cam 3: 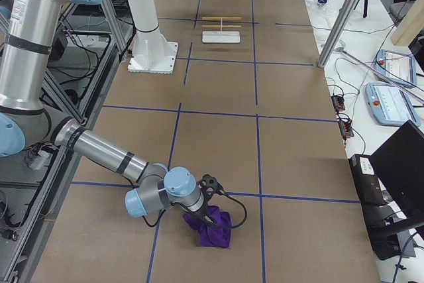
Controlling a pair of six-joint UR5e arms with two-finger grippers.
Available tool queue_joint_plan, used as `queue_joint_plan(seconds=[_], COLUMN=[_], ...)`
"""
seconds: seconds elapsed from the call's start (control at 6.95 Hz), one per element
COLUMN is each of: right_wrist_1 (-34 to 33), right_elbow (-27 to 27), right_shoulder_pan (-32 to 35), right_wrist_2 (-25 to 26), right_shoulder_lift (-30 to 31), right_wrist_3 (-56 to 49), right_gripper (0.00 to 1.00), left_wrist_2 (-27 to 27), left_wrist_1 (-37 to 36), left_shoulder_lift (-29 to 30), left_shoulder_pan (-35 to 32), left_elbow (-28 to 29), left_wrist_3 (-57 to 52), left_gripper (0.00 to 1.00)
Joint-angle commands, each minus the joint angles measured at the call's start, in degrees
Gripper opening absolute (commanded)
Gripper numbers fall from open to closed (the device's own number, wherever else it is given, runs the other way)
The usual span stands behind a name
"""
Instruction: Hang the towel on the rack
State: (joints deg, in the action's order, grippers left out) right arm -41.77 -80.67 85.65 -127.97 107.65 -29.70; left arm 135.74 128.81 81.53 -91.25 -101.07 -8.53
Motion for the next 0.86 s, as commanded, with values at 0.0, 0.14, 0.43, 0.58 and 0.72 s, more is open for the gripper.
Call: queue_joint_plan(seconds=[0.0, 0.14, 0.43, 0.58, 0.72], right_wrist_1=[-18.5, -32.4, -45.7, -45.8, -45.2], right_elbow=[-16.4, -28.2, -38.2, -38.2, -38.5], right_shoulder_pan=[4.0, 4.0, 3.4, 0.9, -2.3], right_wrist_2=[-3.0, -2.8, -4.4, -7.7, -9.0], right_shoulder_lift=[-0.2, -0.4, -5.5, -9.9, -13.1], right_wrist_3=[0.3, 0.8, 3.4, 9.6, 17.0], right_gripper=[0.0, 0.0, 0.0, 0.0, 0.0], left_wrist_2=[-0.1, -0.1, -0.3, -0.3, -0.6], left_wrist_1=[1.1, 2.0, 1.6, 1.6, 1.6], left_shoulder_lift=[-0.3, 0.1, 2.0, 3.2, 5.1], left_shoulder_pan=[0.0, 0.7, 4.7, 8.2, 12.1], left_elbow=[-2.3, -2.4, -2.7, -5.2, -6.6], left_wrist_3=[1.0, 1.1, 5.2, 15.7, 23.0], left_gripper=[1.0, 1.0, 1.0, 1.0, 1.0])
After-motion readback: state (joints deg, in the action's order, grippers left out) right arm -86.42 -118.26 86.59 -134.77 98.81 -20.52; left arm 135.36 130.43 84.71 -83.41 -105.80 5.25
